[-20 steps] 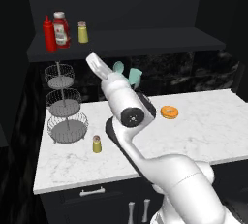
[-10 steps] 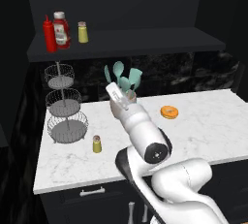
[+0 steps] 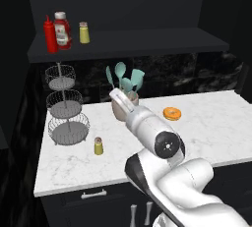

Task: Put the shaker and condiment bottle from the counter next to their counterparts in the cabinet.

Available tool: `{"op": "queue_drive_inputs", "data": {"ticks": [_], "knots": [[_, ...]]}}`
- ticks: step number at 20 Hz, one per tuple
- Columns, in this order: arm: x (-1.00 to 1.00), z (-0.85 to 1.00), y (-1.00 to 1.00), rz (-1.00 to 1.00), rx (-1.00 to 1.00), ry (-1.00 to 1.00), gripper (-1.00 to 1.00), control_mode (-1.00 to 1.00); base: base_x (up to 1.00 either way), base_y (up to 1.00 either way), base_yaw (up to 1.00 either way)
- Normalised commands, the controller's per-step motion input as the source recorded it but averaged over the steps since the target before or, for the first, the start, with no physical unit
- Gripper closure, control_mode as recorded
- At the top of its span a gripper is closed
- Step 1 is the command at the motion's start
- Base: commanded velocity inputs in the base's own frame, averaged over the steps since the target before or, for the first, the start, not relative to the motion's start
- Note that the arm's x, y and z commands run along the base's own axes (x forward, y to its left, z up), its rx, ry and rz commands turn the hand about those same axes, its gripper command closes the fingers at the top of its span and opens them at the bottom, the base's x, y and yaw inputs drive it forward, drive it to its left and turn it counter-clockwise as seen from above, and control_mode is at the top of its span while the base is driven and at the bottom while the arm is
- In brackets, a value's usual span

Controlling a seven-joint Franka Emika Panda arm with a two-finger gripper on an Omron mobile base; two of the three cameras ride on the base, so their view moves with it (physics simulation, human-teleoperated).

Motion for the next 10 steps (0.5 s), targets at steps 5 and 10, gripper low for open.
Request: {"op": "queue_drive_inputs", "data": {"ticks": [5,10], "knots": [[0.07,-0.36,-0.62,0.12,0.04,0.1,-1.0,-1.0,0.0,0.0,0.0],[0.07,-0.3,-1.0,0.26,0.14,0.19,-1.0,-1.0,0.0,0.0,0.0]]}}
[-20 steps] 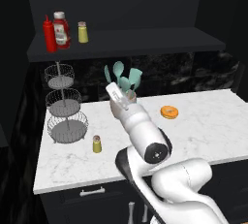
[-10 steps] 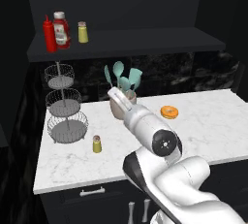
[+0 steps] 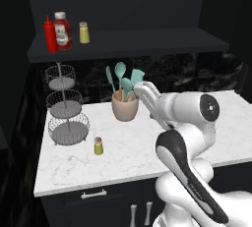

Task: Put the shaker and condiment bottle from the counter next to their counterparts in the cabinet.

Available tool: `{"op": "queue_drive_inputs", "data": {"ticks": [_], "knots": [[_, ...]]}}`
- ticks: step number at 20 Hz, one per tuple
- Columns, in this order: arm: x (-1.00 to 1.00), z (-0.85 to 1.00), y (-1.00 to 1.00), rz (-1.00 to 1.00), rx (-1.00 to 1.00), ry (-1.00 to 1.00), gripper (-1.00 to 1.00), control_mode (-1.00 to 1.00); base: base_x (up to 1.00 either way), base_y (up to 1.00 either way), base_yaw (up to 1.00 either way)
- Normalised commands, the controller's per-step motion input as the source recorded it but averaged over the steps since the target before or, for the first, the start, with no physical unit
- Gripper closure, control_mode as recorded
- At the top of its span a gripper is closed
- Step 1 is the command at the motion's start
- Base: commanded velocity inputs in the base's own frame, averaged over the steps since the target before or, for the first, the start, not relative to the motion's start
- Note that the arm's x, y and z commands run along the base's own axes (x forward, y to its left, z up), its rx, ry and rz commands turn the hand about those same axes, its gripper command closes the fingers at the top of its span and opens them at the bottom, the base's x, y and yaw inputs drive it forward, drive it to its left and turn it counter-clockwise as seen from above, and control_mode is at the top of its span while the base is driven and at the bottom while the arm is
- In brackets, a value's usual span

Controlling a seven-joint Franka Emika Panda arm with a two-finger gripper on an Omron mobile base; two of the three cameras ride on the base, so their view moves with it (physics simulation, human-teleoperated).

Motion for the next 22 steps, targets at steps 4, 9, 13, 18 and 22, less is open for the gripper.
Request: {"op": "queue_drive_inputs", "data": {"ticks": [4,9,13,18,22], "knots": [[0.38,-0.46,-0.97,0.27,0.21,0.47,-1.0,-1.0,0.0,0.0,0.0],[0.35,-0.6,-0.63,0.22,0.28,0.58,-1.0,-1.0,0.0,0.0,0.0],[0.0,-0.38,0.01,0.0,0.08,0.15,-1.0,-1.0,0.0,0.0,0.0],[0.22,-0.15,0.0,-0.1,0.25,0.2,-1.0,-1.0,0.0,0.0,0.0],[0.08,-0.13,0.16,-0.15,0.23,0.26,-1.0,-1.0,0.0,0.0,0.0]]}}
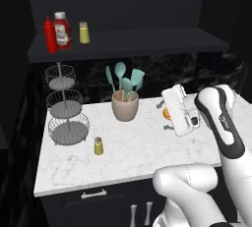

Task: Put the shaker and condiment bottle from the counter next to their counterparts in the cabinet.

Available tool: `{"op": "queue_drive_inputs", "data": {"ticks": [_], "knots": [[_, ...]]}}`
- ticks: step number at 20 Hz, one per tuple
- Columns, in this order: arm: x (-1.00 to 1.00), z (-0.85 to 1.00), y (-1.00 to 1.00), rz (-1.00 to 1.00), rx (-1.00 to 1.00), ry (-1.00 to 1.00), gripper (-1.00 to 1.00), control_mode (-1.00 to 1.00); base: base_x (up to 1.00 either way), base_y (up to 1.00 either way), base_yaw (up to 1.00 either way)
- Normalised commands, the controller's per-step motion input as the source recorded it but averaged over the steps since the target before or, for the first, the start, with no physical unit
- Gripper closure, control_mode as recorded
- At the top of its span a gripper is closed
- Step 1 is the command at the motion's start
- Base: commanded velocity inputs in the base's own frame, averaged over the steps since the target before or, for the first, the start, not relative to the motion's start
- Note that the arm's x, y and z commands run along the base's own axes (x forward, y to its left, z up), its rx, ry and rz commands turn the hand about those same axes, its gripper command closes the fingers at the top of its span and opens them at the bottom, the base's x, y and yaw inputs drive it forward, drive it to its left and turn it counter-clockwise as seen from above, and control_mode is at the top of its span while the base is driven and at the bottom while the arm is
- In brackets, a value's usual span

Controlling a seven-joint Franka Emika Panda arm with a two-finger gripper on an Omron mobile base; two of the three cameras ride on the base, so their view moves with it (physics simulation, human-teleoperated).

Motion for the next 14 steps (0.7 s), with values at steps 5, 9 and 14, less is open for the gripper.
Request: {"op": "queue_drive_inputs", "data": {"ticks": [5,9,14], "knots": [[0.0,-0.37,0.43,-0.01,0.03,0.29,-1.0,-1.0,0.0,0.0,0.0],[0.04,-0.16,0.38,0.0,0.09,0.3,-1.0,-1.0,0.0,0.0,0.0],[0.0,-0.15,0.27,0.0,0.11,0.21,-1.0,-1.0,0.0,0.0,0.0]]}}
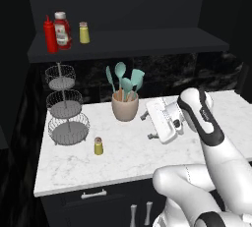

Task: Put the shaker and condiment bottle from the counter next to their counterparts in the cabinet.

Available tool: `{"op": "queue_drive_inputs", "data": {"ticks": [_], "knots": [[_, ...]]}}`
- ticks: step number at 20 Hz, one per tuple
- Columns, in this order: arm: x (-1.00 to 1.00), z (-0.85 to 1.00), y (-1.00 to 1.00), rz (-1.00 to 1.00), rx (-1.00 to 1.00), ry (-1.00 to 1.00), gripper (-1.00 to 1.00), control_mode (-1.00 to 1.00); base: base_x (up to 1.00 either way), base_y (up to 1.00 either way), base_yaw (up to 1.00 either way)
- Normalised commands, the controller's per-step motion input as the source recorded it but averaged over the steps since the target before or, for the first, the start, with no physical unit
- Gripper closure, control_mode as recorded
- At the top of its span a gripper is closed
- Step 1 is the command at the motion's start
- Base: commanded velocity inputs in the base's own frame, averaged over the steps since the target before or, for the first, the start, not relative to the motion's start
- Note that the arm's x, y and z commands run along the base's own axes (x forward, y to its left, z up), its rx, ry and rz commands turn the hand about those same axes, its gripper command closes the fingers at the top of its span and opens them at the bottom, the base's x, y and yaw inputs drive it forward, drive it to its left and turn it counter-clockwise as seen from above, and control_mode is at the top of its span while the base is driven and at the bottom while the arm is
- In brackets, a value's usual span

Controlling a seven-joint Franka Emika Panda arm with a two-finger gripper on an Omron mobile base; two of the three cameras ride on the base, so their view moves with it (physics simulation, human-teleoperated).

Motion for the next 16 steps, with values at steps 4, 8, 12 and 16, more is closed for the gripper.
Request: {"op": "queue_drive_inputs", "data": {"ticks": [4,8,12,16], "knots": [[0.0,-0.43,0.43,-0.03,0.0,0.03,-1.0,-1.0,0.0,0.0,0.0],[0.0,-0.41,0.41,-0.05,0.01,0.04,-1.0,-1.0,0.0,0.0,0.0],[0.0,-0.46,0.41,-0.11,0.1,0.07,-1.0,-1.0,0.0,0.0,0.0],[0.0,-0.27,0.31,-0.09,0.1,0.11,-1.0,-1.0,0.0,0.0,0.0]]}}
